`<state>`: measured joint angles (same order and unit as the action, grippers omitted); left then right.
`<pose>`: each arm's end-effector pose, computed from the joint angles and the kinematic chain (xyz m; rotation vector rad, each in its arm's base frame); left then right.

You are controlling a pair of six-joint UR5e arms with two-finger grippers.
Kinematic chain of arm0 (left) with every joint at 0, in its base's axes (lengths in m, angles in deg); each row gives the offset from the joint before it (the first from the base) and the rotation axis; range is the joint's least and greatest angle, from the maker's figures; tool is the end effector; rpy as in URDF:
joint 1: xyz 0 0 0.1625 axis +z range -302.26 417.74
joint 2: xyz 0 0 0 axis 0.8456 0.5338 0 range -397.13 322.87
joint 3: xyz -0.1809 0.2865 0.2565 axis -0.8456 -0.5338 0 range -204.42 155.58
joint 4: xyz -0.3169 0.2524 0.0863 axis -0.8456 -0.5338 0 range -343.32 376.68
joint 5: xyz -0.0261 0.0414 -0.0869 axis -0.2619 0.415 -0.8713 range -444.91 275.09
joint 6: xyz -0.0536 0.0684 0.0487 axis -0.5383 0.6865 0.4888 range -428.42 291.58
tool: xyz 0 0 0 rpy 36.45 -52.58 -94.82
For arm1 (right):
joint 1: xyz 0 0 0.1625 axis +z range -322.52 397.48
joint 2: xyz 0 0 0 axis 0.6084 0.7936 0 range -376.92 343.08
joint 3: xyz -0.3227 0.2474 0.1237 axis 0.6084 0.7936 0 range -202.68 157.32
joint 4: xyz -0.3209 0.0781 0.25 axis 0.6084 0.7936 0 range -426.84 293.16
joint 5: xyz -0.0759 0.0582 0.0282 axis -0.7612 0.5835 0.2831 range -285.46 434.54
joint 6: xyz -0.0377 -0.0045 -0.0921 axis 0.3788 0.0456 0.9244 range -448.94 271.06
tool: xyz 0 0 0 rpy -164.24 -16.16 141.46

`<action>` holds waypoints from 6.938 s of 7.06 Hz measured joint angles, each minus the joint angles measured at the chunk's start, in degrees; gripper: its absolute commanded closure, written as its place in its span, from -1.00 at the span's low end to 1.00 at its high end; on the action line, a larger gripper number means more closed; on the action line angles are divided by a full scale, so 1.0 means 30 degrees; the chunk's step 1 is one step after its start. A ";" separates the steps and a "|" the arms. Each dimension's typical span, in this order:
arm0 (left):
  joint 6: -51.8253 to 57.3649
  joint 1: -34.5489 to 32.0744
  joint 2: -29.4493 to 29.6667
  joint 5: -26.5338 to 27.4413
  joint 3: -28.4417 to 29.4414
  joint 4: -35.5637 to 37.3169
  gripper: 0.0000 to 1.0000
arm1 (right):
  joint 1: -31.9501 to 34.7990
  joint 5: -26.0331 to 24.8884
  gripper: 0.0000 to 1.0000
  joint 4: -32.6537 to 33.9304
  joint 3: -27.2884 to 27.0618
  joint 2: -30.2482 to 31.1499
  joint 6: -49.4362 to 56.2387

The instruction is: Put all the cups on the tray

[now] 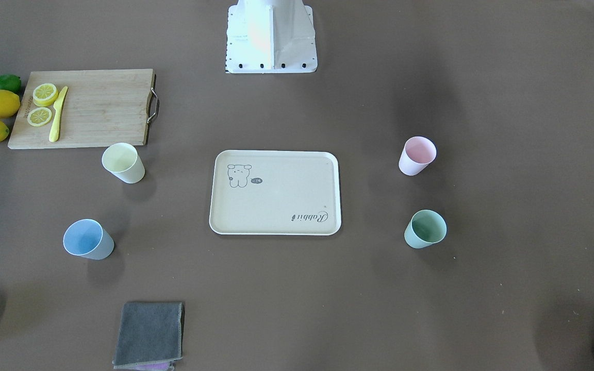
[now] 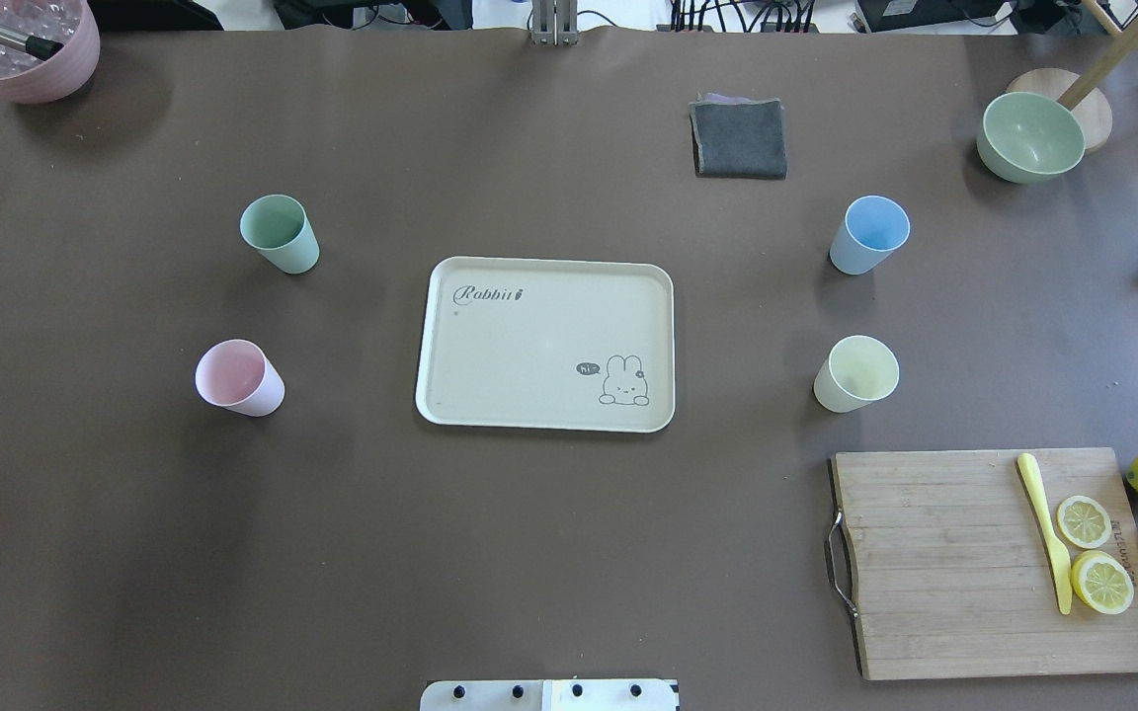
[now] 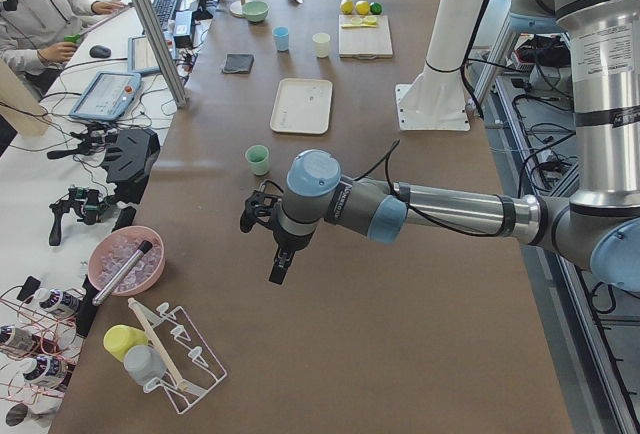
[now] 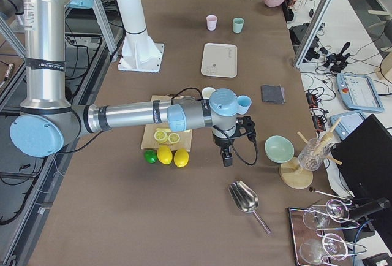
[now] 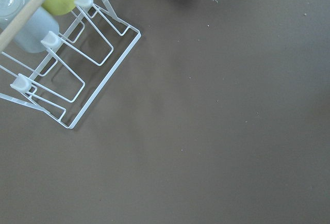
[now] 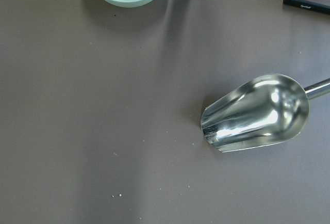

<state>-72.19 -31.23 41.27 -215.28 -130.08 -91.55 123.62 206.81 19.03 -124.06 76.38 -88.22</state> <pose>-0.0610 -0.4280 0.5834 0.3431 0.7102 0.0918 0.0341 -0.4803 0.5827 0.1832 -0.7409 -0.1544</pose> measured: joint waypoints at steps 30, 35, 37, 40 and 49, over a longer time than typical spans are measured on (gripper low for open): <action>-1.6202 1.1198 0.7085 0.2373 -0.0341 -0.0607 -0.91 | -1.3621 -0.3623 0.70 -0.4982 -0.0864 -0.3370 -1.7579; -1.6781 1.3498 0.7003 0.3394 0.0112 -0.0604 -0.67 | -1.3753 -0.3295 1.00 -0.3770 -0.0676 -0.5801 -1.8770; -1.6696 1.4677 0.6860 0.3991 0.0208 -0.0611 0.10 | -1.4127 -0.3315 1.00 -0.2372 -0.0532 -0.8299 -2.0535; -1.6643 1.5704 0.6893 0.4887 0.0532 -0.0478 1.00 | -1.5749 -0.4320 1.00 -0.2146 0.0742 -1.0960 -2.3466; -1.9546 1.7391 1.5335 0.4947 0.2157 0.5676 1.00 | -1.2713 -0.1931 -1.00 -0.2218 0.0777 -1.0152 -2.1388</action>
<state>-130.83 20.95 87.28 -200.44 -123.60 -74.52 85.48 201.02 12.38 -121.73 45.93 -152.38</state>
